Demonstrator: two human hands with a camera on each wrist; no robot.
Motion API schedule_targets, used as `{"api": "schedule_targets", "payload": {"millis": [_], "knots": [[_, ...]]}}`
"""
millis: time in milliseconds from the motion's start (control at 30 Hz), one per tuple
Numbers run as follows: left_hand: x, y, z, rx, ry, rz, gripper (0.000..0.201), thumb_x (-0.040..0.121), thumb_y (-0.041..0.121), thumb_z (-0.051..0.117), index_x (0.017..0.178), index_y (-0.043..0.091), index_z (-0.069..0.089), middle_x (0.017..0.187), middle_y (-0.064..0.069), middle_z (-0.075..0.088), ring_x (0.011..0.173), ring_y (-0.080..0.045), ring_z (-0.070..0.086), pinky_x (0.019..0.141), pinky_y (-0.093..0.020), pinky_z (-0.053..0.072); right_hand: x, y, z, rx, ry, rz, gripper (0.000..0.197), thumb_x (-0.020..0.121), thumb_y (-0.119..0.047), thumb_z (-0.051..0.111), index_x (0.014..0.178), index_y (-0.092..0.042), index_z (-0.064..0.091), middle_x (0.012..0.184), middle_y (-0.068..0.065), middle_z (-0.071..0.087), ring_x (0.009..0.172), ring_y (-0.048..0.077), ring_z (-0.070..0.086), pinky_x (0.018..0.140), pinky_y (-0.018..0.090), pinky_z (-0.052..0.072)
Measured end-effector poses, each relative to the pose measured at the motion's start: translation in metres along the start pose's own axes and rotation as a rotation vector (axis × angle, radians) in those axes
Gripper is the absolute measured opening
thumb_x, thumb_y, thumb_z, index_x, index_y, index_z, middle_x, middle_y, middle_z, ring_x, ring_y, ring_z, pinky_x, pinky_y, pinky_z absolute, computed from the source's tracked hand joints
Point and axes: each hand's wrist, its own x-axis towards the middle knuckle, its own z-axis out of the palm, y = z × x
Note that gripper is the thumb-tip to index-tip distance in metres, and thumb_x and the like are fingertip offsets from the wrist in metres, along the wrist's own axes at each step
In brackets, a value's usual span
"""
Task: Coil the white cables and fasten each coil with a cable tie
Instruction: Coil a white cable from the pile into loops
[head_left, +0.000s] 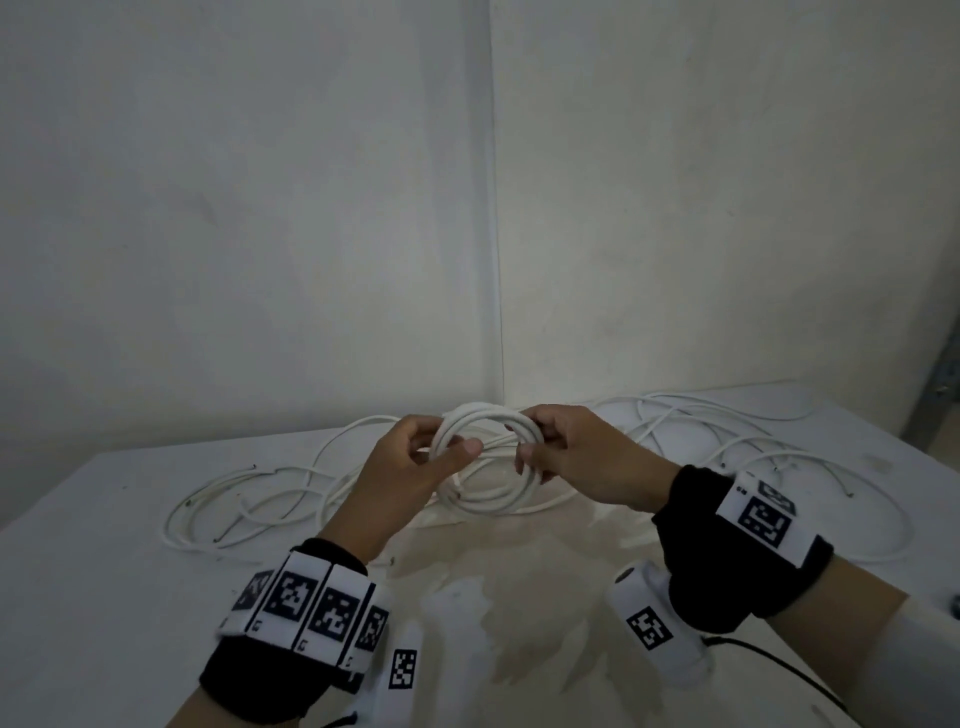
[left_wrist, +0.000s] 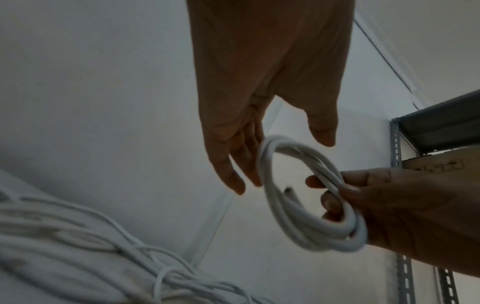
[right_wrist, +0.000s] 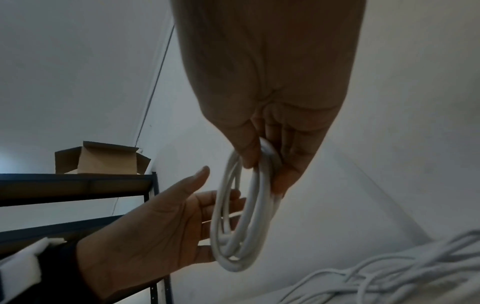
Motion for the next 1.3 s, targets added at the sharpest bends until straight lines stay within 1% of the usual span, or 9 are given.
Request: {"api": "schedule_targets", "payload": {"millis": [100, 200, 333, 400, 500, 600, 800, 1033, 1300], "knots": [[0.003, -0.001, 0.005, 0.310, 0.025, 0.084, 0.051, 0.069, 0.039, 0.076, 0.109, 0.019, 0.053, 0.107, 0.007, 0.060, 0.096, -0.012, 0.059, 0.077, -0.023, 0.046, -0.002, -0.006, -0.010, -0.127, -0.039, -0.005, 0.016, 0.092, -0.007, 0.051, 0.106, -0.002, 0.059, 0.078, -0.001, 0.061, 0.069, 0.008, 0.057, 0.064, 0.015, 0.048], [0.002, 0.000, 0.008, 0.448, 0.186, 0.220, 0.068, 0.064, 0.038, 0.081, 0.116, 0.017, 0.043, 0.112, 0.008, 0.045, 0.100, -0.009, 0.049, 0.078, -0.023, 0.039, -0.004, -0.012, -0.019, -0.290, -0.087, -0.021, 0.013, 0.092, -0.010, 0.052, 0.101, -0.004, 0.060, 0.081, 0.003, 0.063, 0.072, 0.014, 0.057, 0.071, 0.028, 0.049], [0.003, 0.006, 0.018, 0.665, -0.107, 0.427, 0.053, 0.079, 0.034, 0.070, 0.123, 0.014, 0.048, 0.114, 0.007, 0.043, 0.105, -0.007, 0.044, 0.087, -0.021, 0.034, -0.005, -0.016, -0.019, -0.489, -0.209, -0.058, 0.008, 0.091, -0.013, 0.053, 0.096, -0.009, 0.059, 0.087, 0.002, 0.059, 0.074, 0.014, 0.052, 0.070, 0.026, 0.043], [0.002, 0.012, 0.025, 0.638, -0.245, 0.373, 0.031, 0.091, 0.032, 0.053, 0.114, 0.012, 0.057, 0.095, 0.004, 0.058, 0.088, -0.012, 0.054, 0.074, -0.022, 0.037, -0.006, -0.016, -0.016, -0.516, -0.222, -0.066, 0.008, 0.092, -0.013, 0.051, 0.096, -0.014, 0.058, 0.085, -0.003, 0.057, 0.072, 0.009, 0.050, 0.066, 0.019, 0.039], [0.003, 0.011, 0.029, 0.639, -0.224, 0.322, 0.029, 0.097, 0.032, 0.040, 0.094, 0.008, 0.056, 0.068, 0.008, 0.050, 0.066, -0.013, 0.050, 0.057, -0.019, 0.034, -0.008, -0.011, -0.012, -0.386, -0.164, -0.033, 0.010, 0.092, -0.014, 0.051, 0.102, -0.016, 0.054, 0.085, -0.003, 0.060, 0.076, 0.012, 0.054, 0.070, 0.024, 0.043], [0.001, 0.006, 0.034, 0.616, -0.163, 0.320, 0.028, 0.097, 0.035, 0.036, 0.089, 0.013, 0.050, 0.068, 0.009, 0.047, 0.062, -0.007, 0.047, 0.054, -0.015, 0.034, -0.009, -0.005, -0.010, -0.243, -0.076, -0.009, 0.021, 0.092, -0.015, 0.053, 0.113, -0.014, 0.050, 0.089, 0.000, 0.061, 0.082, 0.015, 0.058, 0.077, 0.029, 0.048], [0.000, 0.005, 0.043, 0.321, -0.109, 0.204, 0.028, 0.097, 0.032, 0.035, 0.079, 0.019, 0.051, 0.066, 0.005, 0.048, 0.059, -0.014, 0.051, 0.066, -0.032, 0.042, -0.020, 0.007, -0.005, -0.016, 0.062, -0.024, 0.023, 0.096, -0.014, 0.045, 0.117, -0.007, 0.052, 0.078, -0.003, 0.058, 0.071, 0.003, 0.055, 0.062, 0.008, 0.040], [-0.011, 0.010, 0.064, 0.112, -0.196, 0.111, 0.039, 0.098, 0.038, 0.031, 0.077, 0.013, 0.053, 0.068, -0.002, 0.052, 0.056, -0.004, 0.053, 0.050, -0.009, 0.041, -0.044, 0.016, -0.014, -0.033, 0.104, 0.061, 0.018, 0.098, -0.015, 0.041, 0.108, -0.009, 0.053, 0.069, 0.001, 0.057, 0.059, 0.005, 0.053, 0.055, 0.017, 0.042], [-0.026, 0.005, 0.116, 0.104, -0.274, 0.222, 0.022, 0.099, 0.022, 0.035, 0.088, 0.017, 0.053, 0.063, 0.000, 0.045, 0.047, -0.002, 0.041, 0.050, -0.014, 0.036, -0.087, 0.036, -0.032, 0.063, 0.198, 0.141, 0.015, 0.098, -0.012, 0.040, 0.105, -0.007, 0.052, 0.073, -0.001, 0.052, 0.054, -0.003, 0.055, 0.053, 0.008, 0.043]]}}
